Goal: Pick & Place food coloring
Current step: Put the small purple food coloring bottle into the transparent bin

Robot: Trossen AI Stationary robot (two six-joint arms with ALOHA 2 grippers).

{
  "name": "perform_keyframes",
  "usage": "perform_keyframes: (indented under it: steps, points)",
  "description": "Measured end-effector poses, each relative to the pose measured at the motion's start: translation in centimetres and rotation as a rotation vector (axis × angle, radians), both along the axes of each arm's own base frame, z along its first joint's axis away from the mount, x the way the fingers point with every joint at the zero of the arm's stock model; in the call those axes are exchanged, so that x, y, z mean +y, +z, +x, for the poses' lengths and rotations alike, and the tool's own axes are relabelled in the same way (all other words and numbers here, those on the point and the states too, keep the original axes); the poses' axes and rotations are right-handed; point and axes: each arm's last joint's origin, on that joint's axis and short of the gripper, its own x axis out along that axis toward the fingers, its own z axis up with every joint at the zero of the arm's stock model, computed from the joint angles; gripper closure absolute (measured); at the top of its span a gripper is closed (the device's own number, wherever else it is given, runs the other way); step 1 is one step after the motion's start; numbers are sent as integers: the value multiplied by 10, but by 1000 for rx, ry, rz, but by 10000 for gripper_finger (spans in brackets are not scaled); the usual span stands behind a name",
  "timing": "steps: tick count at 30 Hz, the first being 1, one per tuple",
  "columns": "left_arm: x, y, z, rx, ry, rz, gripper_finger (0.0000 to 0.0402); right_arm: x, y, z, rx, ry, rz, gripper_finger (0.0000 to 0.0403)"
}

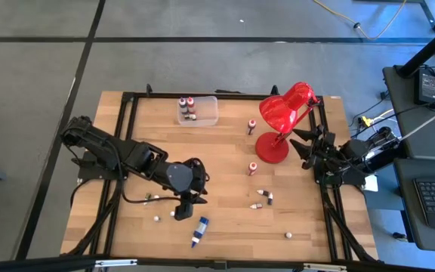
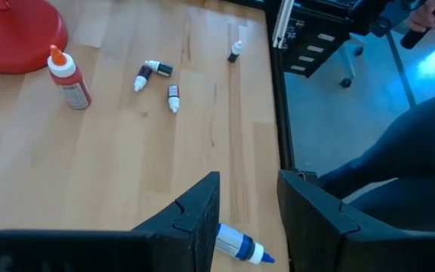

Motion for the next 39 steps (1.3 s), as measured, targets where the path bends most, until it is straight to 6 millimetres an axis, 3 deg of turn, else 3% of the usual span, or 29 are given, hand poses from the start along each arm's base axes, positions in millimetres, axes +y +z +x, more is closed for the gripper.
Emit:
perform_keyframes:
  steps: [14,27,33,39]
  points:
    - [1,0,1,-8,20,5,269,0,-1,0,10,-1,-5,166]
    - [2,0,1,-18,47,28,170,0,-4,1,46,0,-22,166]
    - [4,0,1,-35,1,115,155,0,-4,1,47,0,-22,166]
    - [11,-14,-13,185,89,113,156,0,-4,1,47,0,-22,166]
